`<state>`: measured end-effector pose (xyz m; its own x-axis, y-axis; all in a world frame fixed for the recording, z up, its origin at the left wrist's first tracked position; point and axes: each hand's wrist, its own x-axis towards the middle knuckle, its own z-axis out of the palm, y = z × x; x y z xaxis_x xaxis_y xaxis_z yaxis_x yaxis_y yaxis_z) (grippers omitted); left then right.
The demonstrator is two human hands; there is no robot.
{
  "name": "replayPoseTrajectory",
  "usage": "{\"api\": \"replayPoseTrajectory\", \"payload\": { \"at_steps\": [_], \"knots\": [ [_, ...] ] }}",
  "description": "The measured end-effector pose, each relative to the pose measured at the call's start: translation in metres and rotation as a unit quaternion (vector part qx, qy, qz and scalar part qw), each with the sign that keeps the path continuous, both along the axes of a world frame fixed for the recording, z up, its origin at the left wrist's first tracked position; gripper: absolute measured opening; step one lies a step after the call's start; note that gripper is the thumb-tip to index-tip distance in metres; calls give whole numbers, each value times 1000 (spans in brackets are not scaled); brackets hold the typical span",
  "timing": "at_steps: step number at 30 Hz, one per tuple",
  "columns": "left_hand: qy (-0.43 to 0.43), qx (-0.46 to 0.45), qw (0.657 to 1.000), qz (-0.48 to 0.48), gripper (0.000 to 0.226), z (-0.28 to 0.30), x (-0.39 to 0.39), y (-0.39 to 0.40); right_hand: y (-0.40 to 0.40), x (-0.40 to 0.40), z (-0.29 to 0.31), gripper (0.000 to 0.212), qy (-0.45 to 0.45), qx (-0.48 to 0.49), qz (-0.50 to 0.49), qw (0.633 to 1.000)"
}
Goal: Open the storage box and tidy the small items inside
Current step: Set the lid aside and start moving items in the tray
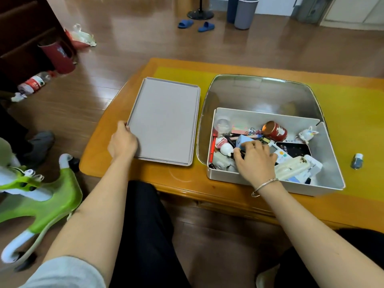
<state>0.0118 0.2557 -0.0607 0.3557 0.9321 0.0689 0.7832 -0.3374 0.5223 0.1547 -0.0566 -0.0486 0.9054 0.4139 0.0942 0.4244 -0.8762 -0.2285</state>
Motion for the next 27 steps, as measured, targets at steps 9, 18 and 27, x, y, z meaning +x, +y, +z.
{"api": "replayPoseTrajectory", "payload": {
  "at_steps": [9,18,27],
  "knots": [
    [53,-27,998,-14,31,-38,13,-2,-1,-3,0,37,-1,-5,-6,1000],
    [109,-3,994,-13,37,-38,27,-12,-3,-6,0,34,-6,0,-10,1000],
    [205,-22,964,-168,56,-22,57,-113,-22,4,3,30,-23,28,5,999]
  ]
}}
